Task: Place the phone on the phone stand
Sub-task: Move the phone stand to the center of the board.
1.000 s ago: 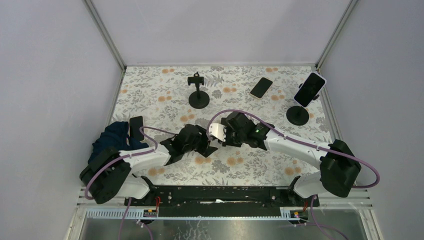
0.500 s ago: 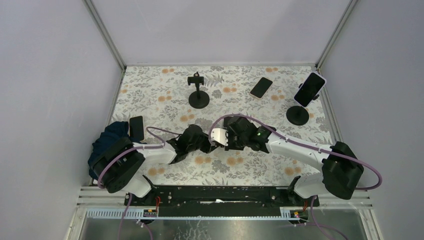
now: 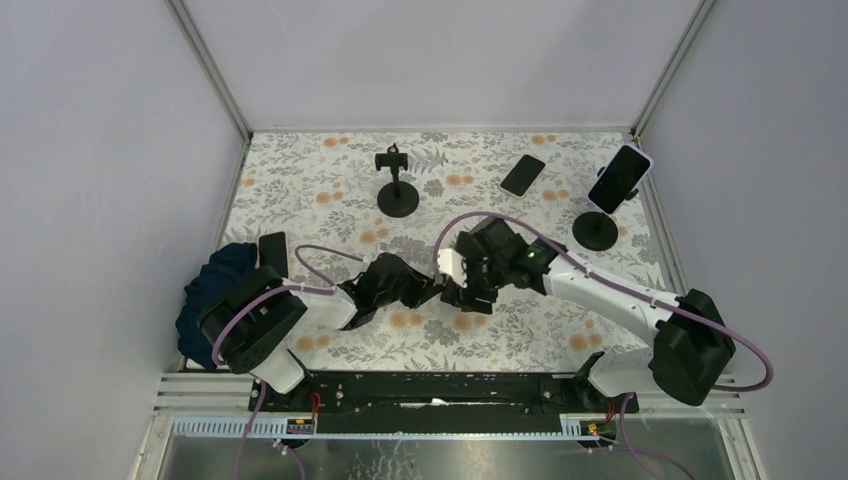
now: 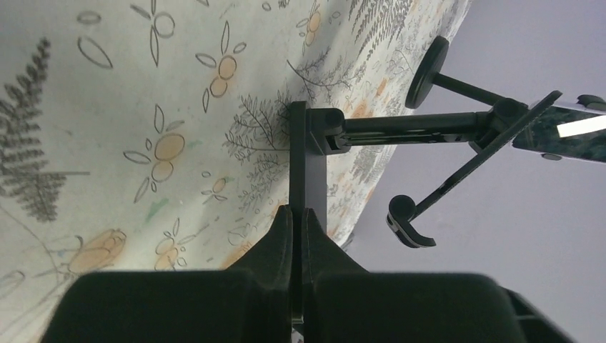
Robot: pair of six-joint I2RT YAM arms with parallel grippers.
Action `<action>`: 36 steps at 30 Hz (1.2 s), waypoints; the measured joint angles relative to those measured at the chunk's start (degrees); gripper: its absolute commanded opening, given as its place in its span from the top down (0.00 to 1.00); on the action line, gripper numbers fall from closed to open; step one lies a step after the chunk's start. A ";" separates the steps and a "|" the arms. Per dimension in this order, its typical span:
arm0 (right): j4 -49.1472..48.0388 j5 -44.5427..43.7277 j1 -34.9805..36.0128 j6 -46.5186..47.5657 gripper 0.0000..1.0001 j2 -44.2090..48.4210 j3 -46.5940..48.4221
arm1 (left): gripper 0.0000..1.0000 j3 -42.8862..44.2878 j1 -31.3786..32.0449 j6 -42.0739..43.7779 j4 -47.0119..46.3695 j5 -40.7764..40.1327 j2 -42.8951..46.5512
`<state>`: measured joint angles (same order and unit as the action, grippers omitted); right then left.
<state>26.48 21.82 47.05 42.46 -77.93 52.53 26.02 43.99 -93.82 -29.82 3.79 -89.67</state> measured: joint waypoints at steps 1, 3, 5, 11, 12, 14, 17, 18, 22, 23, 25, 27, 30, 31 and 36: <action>1.53 1.99 -1.38 0.24 0.31 0.35 1.07 | 1.00 0.00 -0.22 1.66 -0.55 -0.33 -0.42; 4.94 6.51 -4.20 0.87 0.30 1.09 3.80 | 1.00 0.00 -0.44 2.82 -1.03 -0.48 -0.92; 8.04 11.98 -7.39 1.05 0.30 1.73 6.93 | 1.00 0.00 -0.66 4.17 -2.38 -0.59 -2.08; 6.21 23.32 -21.77 -8.37 0.24 2.01 10.75 | 1.00 0.00 -0.72 7.04 -7.10 -0.50 -6.51; 4.94 23.91 -23.87 -10.82 0.23 1.44 10.71 | 1.00 0.00 -0.72 7.48 -7.39 -0.55 -7.04; 1.25 24.63 -27.71 -16.65 0.23 -0.76 10.32 | 1.00 0.00 -0.83 8.33 -7.61 -0.66 -7.96; -3.43 25.44 -29.51 -23.28 0.24 -4.74 8.11 | 1.00 0.00 -0.94 9.51 -7.69 -1.25 -8.66; -4.28 25.92 -29.55 -24.83 0.24 -6.08 7.26 | 1.00 0.00 -0.96 9.81 -7.82 -1.36 -8.70; -5.03 27.28 -29.49 -28.22 0.26 -11.30 5.88 | 1.00 0.00 -0.98 10.45 -8.48 -1.68 -9.01; -5.07 27.39 -29.49 -28.39 0.29 -12.20 5.88 | 1.00 0.00 -0.98 10.49 -8.87 -1.70 -9.20; -5.11 27.69 -29.49 -28.48 0.42 -13.31 5.88 | 0.98 0.00 -1.09 10.71 -9.38 -1.70 -9.46; -5.11 28.98 -29.49 -28.61 0.59 -14.53 6.16 | 0.92 0.00 -1.36 11.17 -9.51 -1.70 -9.49; -4.74 31.28 -29.49 -28.11 0.85 -17.42 7.76 | 0.83 -0.02 -2.25 12.50 -9.22 -1.70 -9.07; -4.50 32.48 -29.49 -27.78 0.92 -18.84 8.74 | 0.80 -0.20 -2.64 13.25 -8.92 -1.75 -8.41; -4.02 36.83 -29.46 -26.43 1.00 -22.29 13.03 | 0.63 -2.86 -4.48 19.30 -3.50 -3.21 2.56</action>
<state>22.46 58.65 17.58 16.03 -100.22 65.56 23.16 39.51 -74.52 -33.32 0.58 -87.11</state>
